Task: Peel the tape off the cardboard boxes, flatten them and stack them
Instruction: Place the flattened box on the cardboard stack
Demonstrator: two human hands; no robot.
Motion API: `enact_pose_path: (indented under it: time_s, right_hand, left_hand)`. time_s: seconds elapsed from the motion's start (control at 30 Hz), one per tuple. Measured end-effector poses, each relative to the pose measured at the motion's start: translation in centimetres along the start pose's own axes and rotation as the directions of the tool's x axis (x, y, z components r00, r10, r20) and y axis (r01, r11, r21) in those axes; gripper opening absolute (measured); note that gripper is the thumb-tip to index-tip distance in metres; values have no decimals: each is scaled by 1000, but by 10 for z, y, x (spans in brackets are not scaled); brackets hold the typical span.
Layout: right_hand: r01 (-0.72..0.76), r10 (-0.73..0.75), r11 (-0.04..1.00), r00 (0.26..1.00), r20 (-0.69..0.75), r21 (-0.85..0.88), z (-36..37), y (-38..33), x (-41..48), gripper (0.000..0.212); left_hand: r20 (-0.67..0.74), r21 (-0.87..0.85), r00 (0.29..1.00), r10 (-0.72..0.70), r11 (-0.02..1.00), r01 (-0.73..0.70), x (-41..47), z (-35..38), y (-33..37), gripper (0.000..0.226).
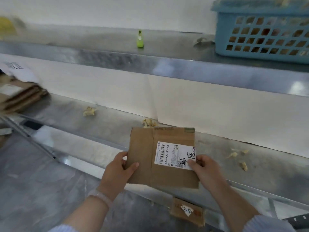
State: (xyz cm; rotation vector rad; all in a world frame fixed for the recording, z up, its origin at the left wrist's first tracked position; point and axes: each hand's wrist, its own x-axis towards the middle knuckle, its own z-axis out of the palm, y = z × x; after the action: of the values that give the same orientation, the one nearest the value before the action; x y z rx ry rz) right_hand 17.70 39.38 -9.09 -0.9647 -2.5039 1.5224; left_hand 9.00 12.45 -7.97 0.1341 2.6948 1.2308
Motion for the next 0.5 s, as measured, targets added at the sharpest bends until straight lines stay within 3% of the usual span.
enact_pose_path:
  time_s: [0.2, 0.5]
  right_hand:
    - [143, -142, 990, 987, 68, -7, 76, -82, 1, 11]
    - [279, -275, 960, 941, 196, 7, 268, -203, -7, 13]
  left_hand:
    - [-146, -40, 989, -33, 999, 27, 18, -83, -53, 42]
    - [-303, -16, 948, -97, 995, 96, 57, -261, -166, 43]
